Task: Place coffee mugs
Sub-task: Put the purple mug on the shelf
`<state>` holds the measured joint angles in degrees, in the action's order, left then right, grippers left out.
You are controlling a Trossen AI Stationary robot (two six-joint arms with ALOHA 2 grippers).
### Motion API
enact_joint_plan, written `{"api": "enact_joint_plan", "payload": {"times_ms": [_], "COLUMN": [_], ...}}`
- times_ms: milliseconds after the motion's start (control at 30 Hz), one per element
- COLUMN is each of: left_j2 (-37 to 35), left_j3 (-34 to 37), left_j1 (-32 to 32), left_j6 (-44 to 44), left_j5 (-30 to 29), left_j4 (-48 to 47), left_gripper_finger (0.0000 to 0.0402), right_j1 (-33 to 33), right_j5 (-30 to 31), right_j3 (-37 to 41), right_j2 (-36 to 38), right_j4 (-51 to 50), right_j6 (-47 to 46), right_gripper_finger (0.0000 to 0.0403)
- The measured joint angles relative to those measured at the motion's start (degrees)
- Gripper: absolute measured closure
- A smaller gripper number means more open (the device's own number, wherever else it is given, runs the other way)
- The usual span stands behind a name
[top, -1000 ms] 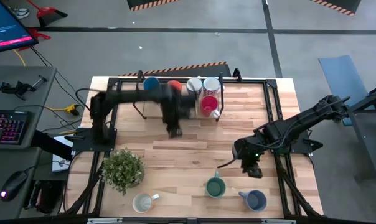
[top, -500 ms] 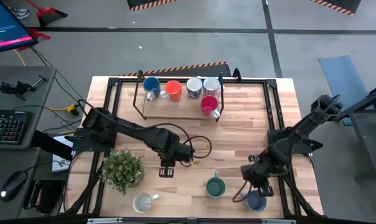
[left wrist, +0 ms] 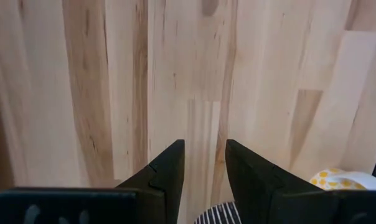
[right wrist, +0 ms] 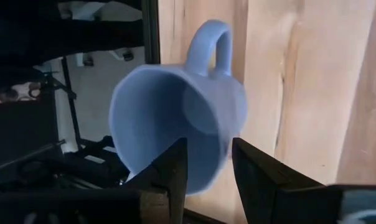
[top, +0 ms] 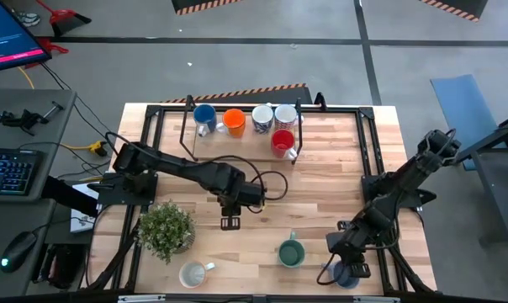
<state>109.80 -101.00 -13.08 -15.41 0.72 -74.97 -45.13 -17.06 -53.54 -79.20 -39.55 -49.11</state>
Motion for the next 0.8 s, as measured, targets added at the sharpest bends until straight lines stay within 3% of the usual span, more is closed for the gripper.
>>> {"api": "enact_joint_plan", "payload": {"times_ms": [600,800], "left_j2": [0.0,0.0], "left_j3": [0.0,0.0], "left_j1": [0.0,0.0], "left_j6": [-1.1,-1.1], "left_j5": [0.0,-1.0], "left_j4": [0.3,0.2], "left_gripper_finger": [0.0293,0.0293], "right_j1": [-2.8,-2.8], "right_j5": [6.4,11.0], "right_j3": [0.0,0.0], "right_j2": [-7.8,-8.3], "right_j4": [1.1,1.1], "right_j6": [-1.9,-3.9], "right_gripper_finger": [0.0295,0.0304]}}
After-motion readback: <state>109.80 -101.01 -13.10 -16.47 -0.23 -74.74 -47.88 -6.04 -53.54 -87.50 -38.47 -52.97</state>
